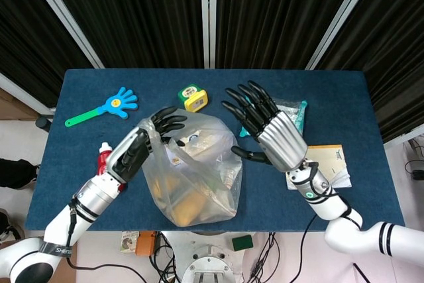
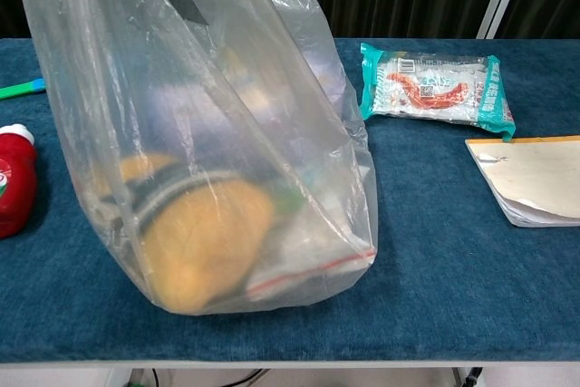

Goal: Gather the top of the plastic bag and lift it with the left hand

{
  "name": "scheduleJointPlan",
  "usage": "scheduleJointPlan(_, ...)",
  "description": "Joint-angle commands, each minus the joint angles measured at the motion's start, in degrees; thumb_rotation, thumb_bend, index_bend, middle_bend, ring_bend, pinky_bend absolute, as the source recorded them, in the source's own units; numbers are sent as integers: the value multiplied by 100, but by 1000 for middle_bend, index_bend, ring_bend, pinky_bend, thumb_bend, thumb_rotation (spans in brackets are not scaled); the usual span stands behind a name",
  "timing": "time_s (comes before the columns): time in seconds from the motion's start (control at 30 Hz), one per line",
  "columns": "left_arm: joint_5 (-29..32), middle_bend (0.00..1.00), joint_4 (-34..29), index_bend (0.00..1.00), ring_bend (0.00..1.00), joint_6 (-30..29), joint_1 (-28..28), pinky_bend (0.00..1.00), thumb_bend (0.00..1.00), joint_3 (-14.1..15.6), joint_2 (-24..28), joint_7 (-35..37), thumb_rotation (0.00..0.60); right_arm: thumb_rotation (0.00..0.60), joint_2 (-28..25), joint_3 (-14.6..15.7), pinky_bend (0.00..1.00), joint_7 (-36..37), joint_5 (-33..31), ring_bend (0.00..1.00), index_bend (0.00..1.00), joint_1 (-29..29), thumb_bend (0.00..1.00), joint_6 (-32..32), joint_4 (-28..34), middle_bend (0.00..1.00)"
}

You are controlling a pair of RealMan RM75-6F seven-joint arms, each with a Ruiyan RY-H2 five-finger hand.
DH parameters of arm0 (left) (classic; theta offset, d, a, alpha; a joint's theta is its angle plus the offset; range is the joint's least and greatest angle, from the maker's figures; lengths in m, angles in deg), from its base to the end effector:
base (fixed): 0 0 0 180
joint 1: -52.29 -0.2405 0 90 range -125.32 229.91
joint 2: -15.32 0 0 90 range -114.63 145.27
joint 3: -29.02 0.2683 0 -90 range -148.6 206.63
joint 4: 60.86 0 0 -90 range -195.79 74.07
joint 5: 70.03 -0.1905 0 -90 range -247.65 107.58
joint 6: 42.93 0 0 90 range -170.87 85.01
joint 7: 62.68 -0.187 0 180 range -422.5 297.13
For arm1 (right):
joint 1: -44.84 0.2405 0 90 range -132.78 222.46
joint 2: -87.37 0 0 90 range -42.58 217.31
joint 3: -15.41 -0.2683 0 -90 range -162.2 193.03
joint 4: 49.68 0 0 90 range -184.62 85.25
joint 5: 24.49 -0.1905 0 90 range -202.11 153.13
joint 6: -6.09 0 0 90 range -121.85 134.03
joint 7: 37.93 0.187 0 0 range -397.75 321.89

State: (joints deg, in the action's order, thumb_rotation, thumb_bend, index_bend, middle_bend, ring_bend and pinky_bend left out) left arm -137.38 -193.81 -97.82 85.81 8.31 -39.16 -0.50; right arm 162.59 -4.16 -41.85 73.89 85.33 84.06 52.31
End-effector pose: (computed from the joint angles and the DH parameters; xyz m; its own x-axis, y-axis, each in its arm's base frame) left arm -0.0430 0.2964 0.1474 -0.7866 0.5641 0.2512 0.4064 0.1667 0.8984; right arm -0.0130 -0.3317 0.1493 0.0201 0.2039 0.9788 -0.6059 -0.7762 0.1742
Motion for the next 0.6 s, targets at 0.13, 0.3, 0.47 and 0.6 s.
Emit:
scheduleJointPlan(0.13, 86, 137, -4, 74, 120, -43, 13, 276, 77, -117, -54, -165, 162, 600, 159, 53, 0, -21, 36, 0, 0, 67, 25, 49, -242, 0)
scheduleJointPlan(0.3, 97, 137, -55, 74, 121, -157, -48, 274, 78, -148, -76, -370, 161, 600, 204, 110, 0, 128, -10, 0, 0, -3, 24, 221, -441, 0)
scheduleJointPlan(0.47, 53, 137, -113, 74, 121, -215, -78, 274, 77, -191, -109, -496, 160, 600, 165, 125, 0, 362, -200, 0, 0, -87, 25, 295, -605, 0)
scheduleJointPlan(0.6, 119, 137, -156, 74, 120, -220, -39, 277, 78, -307, -74, -574, 164, 600, 170, 131, 0, 554, -286, 0, 0, -130, 25, 372, -752, 0)
